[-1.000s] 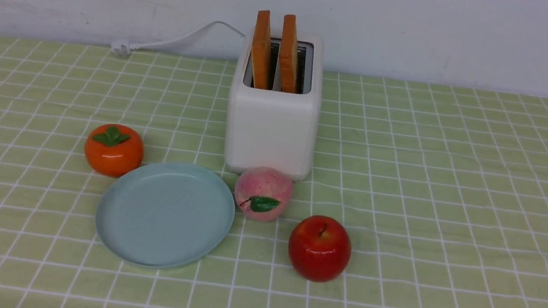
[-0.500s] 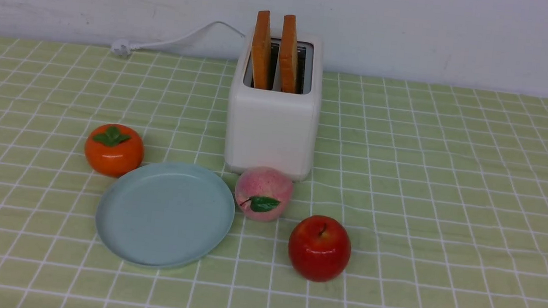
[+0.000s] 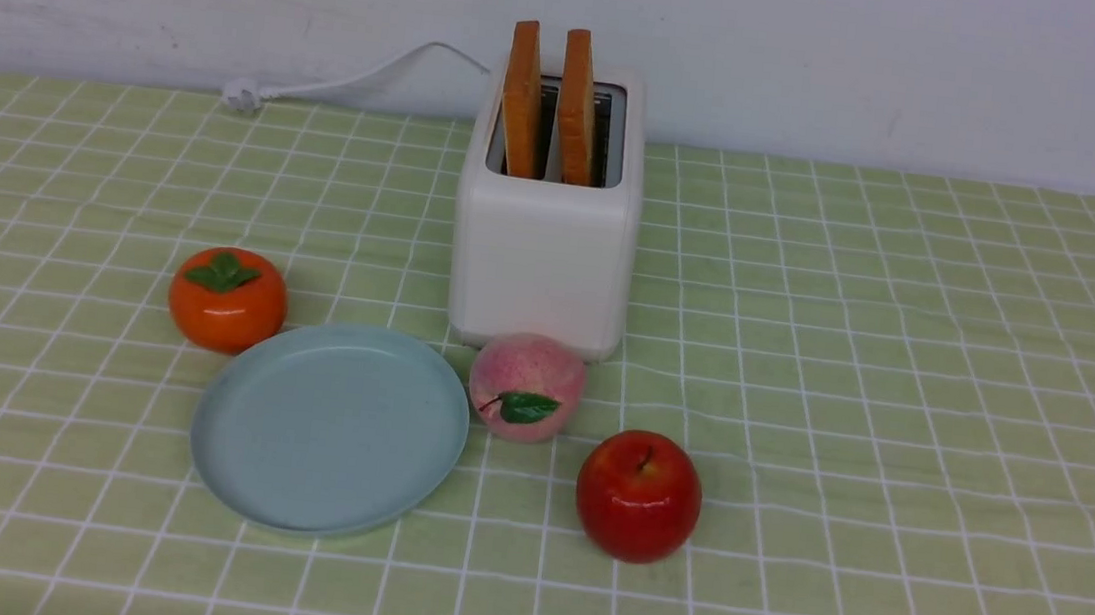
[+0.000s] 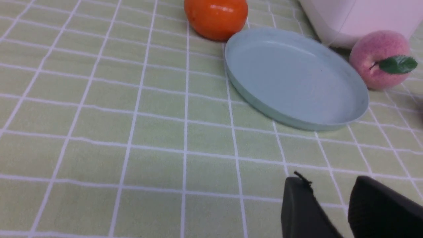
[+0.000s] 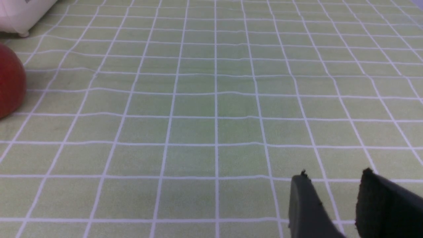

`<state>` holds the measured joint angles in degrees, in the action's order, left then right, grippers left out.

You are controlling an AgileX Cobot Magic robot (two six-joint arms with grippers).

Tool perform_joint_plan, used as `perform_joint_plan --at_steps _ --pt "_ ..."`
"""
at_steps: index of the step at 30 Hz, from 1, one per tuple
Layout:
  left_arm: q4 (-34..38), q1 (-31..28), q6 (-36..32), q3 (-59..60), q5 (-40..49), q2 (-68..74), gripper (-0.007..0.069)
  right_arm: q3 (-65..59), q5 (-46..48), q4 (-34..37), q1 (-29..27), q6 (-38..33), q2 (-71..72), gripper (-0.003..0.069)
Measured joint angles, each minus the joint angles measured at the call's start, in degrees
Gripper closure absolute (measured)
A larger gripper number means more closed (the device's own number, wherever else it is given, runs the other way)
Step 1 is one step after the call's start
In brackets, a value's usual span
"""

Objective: Take toasted bread from bread machine on green coffee tablecloth place on plate.
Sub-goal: 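Reach for a toast slice standing in the toaster with the left gripper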

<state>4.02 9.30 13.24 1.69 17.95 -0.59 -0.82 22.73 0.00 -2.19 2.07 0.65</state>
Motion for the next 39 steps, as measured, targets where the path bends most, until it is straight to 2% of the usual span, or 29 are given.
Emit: perform_joint_plan --at_steps 5,7,8,14,17,18,20,24,28,32,33,34,37,39 --pt "11.96 0.00 1.77 0.00 -7.41 0.00 0.0396 0.00 0.00 0.00 0.00 0.00 0.00 0.0419" --pt "13.85 0.00 1.92 0.00 -9.15 0.00 0.0396 0.00 0.00 0.00 0.00 0.00 0.00 0.0419" --pt "18.70 0.00 2.35 0.00 -13.51 0.00 0.0396 0.00 0.00 0.00 0.00 0.00 0.00 0.0419" --pt "31.15 0.00 2.83 0.00 -20.17 0.00 0.0392 0.00 0.00 0.00 0.00 0.00 0.00 0.0419" --pt "33.86 0.00 2.87 0.00 -21.08 0.00 0.0401 0.00 0.00 0.00 0.00 0.00 0.00 0.0419" --pt "33.94 0.00 2.87 0.00 -21.09 0.00 0.0403 0.00 0.00 0.00 0.00 0.00 0.00 0.0419" --pt "34.52 0.00 2.87 0.00 -21.02 0.00 0.0459 0.00 0.00 0.00 0.00 0.00 0.00 0.0419" --pt "32.67 0.00 1.98 -3.17 -17.01 0.00 0.0633 0.00 0.00 0.00 0.00 0.00 0.00 0.0419" --pt "28.34 0.00 -2.27 -9.69 -11.83 0.09 0.0638 -0.33 -2.16 2.76 0.00 1.51 0.00 0.0419" --pt "24.76 0.00 -7.78 -18.34 -6.04 6.00 0.0638 -0.67 -8.04 16.07 0.00 9.09 0.00 0.0419" --pt "24.69 0.00 -7.78 -18.72 -5.85 6.00 0.0638 -0.67 -8.39 16.78 0.00 9.84 0.00 0.0419" --pt "24.26 0.00 -9.53 -21.05 -5.16 9.32 0.0638 -0.67 -10.61 21.54 0.00 11.84 0.00 0.0419" --pt "24.11 0.00 -11.97 -24.39 -6.92 17.99 0.0638 -0.67 -13.90 29.66 0.00 14.06 0.00 0.0419" --pt "24.16 0.00 -12.77 -25.43 -10.24 23.15 0.0638 -0.67 -15.87 32.50 0.00 14.20 0.00 0.0419"
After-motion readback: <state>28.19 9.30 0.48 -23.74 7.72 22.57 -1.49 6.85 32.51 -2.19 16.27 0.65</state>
